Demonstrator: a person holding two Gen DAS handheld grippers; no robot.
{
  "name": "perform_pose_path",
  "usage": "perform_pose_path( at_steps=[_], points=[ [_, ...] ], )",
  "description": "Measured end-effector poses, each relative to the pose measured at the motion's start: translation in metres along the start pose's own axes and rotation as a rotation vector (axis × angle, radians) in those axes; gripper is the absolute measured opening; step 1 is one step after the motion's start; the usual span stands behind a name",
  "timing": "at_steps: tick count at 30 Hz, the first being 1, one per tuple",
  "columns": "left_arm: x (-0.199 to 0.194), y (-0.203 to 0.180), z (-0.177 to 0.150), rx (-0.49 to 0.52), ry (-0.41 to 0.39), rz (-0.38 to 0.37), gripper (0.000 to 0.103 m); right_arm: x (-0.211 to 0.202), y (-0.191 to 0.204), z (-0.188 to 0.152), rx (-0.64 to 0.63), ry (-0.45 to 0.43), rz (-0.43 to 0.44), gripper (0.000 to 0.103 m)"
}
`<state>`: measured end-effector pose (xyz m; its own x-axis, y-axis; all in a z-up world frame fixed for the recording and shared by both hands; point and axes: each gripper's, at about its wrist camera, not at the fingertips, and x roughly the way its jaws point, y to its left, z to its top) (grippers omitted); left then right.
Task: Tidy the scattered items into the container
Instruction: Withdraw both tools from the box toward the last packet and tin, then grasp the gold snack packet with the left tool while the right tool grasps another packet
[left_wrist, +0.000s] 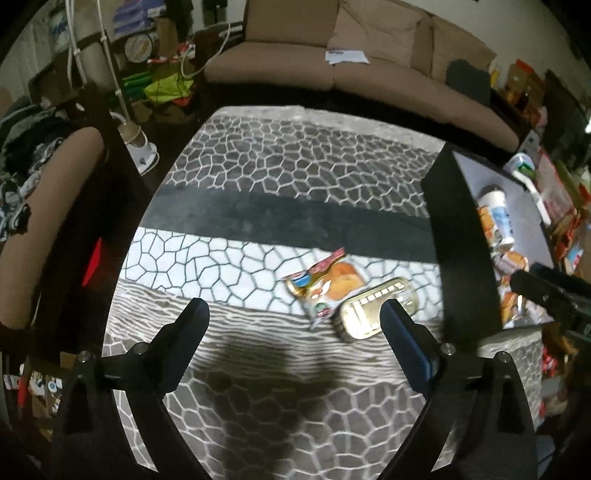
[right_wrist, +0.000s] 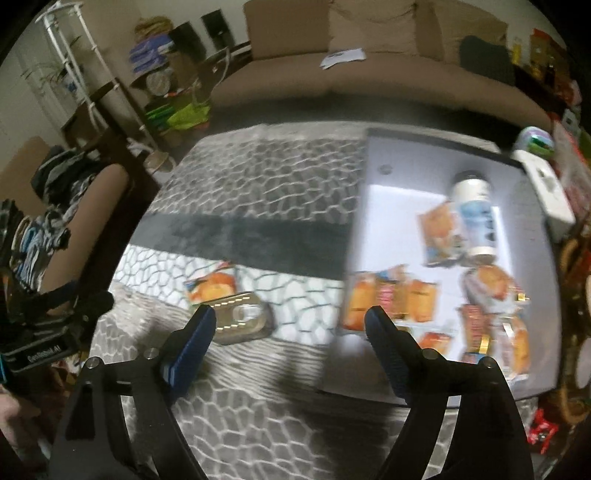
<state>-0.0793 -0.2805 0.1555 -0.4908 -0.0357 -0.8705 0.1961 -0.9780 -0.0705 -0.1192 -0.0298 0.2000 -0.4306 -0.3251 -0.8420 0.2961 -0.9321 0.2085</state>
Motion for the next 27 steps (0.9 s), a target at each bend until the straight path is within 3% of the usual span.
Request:
perform_pose_path(
  at_steps=[9, 16, 19, 21, 23, 27],
  points=[
    [0.07, 0.034, -0.027, 0.027, 0.078, -0.008, 0.093, 0.059, 0.042, 0.005, -0.02, 0.07, 0.063, 0.086],
    [0.113, 0.055, -0.034, -0.132, 0.12, -0.159, 0.093, 0.109, 0.048, 0.025, 0.017, 0.127, 0.078, 0.086],
    [0.123, 0.062, -0.033, -0.182, 0.115, -0.203, 0.091, 0.13, 0.047, 0.031, 0.008, 0.15, 0.072, 0.08],
    [0.13, 0.065, -0.031, -0.225, 0.115, -0.244, 0.083, 0.146, 0.047, 0.031, 0.009, 0.178, 0.076, 0.066],
    [0.138, 0.067, -0.03, -0.253, 0.123, -0.291, 0.076, 0.161, 0.047, 0.03, 0.013, 0.206, 0.089, 0.06],
    [0.154, 0.062, -0.028, -0.266, 0.143, -0.315, 0.075, 0.181, 0.042, 0.027, 0.043, 0.24, 0.115, 0.06]
  ],
)
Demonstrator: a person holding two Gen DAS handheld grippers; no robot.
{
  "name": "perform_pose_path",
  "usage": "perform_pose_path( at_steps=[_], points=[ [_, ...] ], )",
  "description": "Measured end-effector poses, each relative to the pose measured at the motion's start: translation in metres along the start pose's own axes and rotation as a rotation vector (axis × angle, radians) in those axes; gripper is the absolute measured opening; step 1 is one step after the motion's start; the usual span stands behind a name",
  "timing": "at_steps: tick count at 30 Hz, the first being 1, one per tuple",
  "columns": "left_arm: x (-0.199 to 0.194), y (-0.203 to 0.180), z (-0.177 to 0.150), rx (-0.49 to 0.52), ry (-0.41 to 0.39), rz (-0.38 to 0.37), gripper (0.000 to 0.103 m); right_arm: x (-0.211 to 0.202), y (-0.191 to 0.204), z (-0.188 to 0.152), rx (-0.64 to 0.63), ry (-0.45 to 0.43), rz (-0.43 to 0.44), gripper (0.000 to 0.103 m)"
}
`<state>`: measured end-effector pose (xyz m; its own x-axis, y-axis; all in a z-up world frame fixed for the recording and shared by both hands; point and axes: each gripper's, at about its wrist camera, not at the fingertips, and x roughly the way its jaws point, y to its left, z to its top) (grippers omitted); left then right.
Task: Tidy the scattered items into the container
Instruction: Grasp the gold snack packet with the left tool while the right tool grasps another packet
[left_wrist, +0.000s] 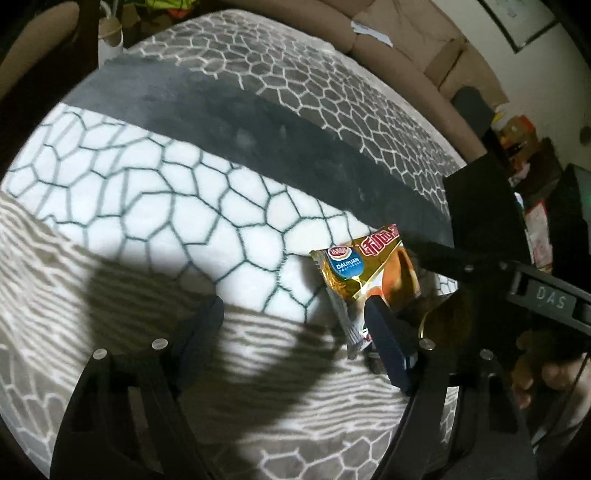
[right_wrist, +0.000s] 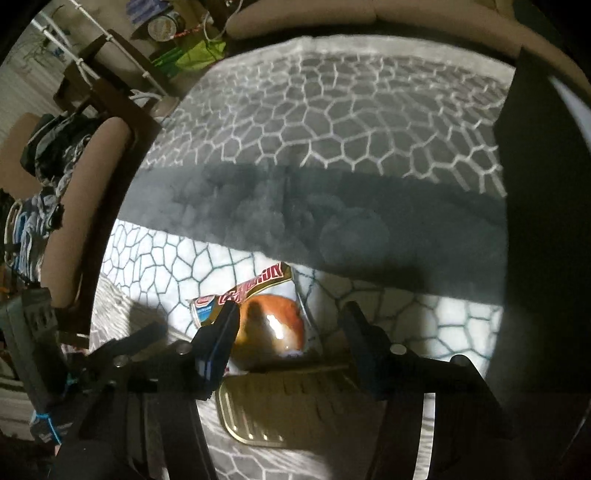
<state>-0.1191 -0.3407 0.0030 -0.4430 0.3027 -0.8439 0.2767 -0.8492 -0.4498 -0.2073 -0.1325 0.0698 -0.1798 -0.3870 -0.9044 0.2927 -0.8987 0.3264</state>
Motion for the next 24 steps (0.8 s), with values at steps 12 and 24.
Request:
perform_pose_path(
  at_steps=[12, 24],
  points=[
    [0.012, -0.028, 0.01, 0.066, -0.021, -0.018, 0.051, 0.012, 0.001, 0.004, 0.0, 0.03, 0.093, 0.033],
    [0.001, -0.032, 0.018, 0.042, -0.063, -0.054, 0.034, 0.003, 0.008, 0.002, 0.035, 0.02, 0.167, 0.025]
  ],
)
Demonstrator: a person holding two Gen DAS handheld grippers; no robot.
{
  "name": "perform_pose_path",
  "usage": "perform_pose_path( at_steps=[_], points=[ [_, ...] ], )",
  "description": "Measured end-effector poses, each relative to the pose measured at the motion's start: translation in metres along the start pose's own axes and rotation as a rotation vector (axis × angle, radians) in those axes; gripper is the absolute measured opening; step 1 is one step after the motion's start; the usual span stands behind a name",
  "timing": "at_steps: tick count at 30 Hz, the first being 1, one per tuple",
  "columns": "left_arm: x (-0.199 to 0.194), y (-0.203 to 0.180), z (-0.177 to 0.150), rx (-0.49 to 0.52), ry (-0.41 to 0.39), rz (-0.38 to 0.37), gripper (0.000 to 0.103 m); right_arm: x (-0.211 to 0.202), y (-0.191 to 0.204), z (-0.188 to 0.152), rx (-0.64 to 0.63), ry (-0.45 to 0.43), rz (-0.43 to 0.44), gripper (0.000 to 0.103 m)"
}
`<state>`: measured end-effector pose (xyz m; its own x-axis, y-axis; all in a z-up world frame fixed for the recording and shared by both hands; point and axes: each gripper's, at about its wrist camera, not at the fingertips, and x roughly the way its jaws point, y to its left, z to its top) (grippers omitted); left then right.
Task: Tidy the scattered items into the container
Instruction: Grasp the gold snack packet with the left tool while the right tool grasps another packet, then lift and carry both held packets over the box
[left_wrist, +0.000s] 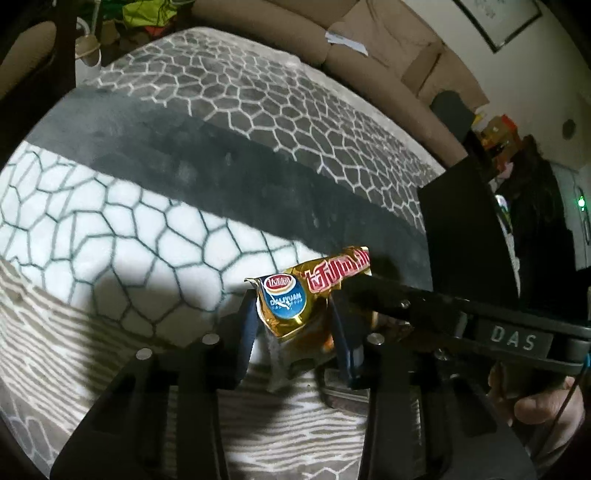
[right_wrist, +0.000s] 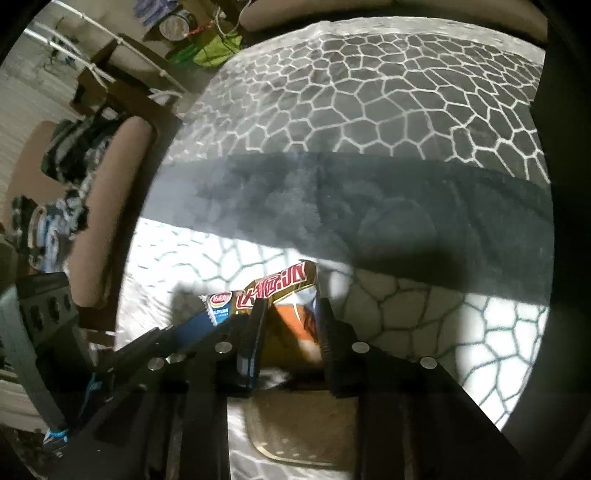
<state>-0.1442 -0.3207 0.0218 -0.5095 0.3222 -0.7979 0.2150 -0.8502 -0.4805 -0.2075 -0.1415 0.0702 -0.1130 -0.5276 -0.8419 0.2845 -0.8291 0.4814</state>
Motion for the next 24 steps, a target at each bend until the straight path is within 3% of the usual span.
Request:
perform_pose_path(
  at_steps=[16, 24],
  points=[
    [-0.054, -0.007, 0.003, 0.011, -0.051, 0.032, 0.034, -0.031, 0.044, -0.013, -0.052, -0.045, 0.04, 0.021],
    [-0.097, -0.033, 0.002, 0.052, -0.095, 0.04, 0.034, -0.076, 0.064, -0.021, -0.074, -0.106, 0.062, 0.021]
  ],
)
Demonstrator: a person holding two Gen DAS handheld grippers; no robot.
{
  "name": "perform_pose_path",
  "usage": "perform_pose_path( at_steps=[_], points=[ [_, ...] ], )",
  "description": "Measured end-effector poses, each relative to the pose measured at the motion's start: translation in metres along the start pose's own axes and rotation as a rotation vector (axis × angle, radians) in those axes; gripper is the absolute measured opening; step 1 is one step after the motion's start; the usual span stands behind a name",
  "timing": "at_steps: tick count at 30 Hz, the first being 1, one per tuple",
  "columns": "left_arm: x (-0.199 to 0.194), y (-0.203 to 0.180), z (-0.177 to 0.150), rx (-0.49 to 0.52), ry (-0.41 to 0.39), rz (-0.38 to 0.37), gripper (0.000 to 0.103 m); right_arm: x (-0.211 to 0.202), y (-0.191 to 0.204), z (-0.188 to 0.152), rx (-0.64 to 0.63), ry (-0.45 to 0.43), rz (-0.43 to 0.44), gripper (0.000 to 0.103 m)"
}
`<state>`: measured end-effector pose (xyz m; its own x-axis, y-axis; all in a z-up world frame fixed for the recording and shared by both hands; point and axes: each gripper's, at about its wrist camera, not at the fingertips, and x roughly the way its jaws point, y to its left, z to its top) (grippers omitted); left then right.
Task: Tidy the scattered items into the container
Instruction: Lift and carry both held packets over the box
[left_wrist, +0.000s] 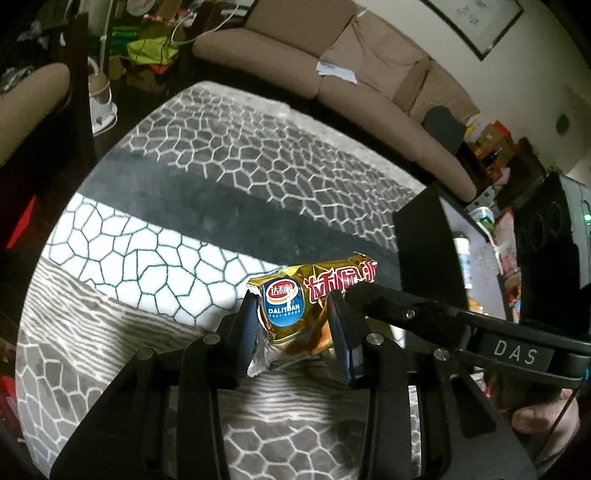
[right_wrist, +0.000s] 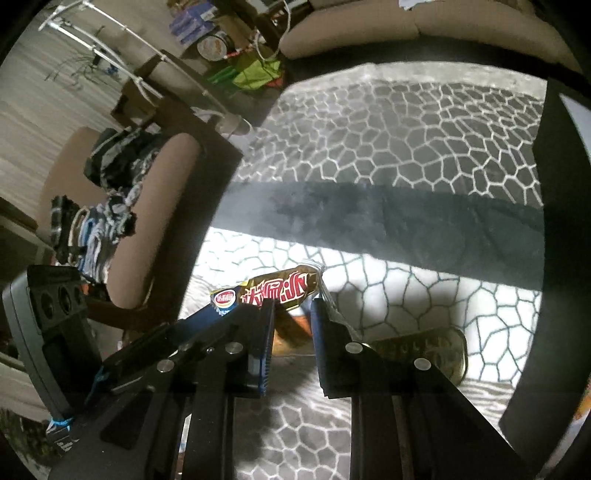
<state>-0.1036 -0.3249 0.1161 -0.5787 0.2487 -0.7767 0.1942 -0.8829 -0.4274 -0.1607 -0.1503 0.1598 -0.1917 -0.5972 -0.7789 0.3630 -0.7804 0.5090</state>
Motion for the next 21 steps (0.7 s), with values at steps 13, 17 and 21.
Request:
perform_pose_path(
  at_steps=[13, 17, 21],
  points=[
    [-0.044, -0.133, -0.004, 0.157, -0.046, -0.051, 0.034, -0.142, -0.036, -0.015, 0.04, -0.171, -0.014, 0.021],
    [-0.033, -0.191, -0.012, 0.219, -0.029, -0.081, 0.034, -0.189, -0.07, -0.026, 0.073, -0.221, -0.039, 0.021],
    [-0.017, -0.249, -0.026, 0.279, -0.002, -0.117, 0.034, -0.233, -0.11, -0.04, 0.116, -0.263, -0.078, 0.021]
  ],
)
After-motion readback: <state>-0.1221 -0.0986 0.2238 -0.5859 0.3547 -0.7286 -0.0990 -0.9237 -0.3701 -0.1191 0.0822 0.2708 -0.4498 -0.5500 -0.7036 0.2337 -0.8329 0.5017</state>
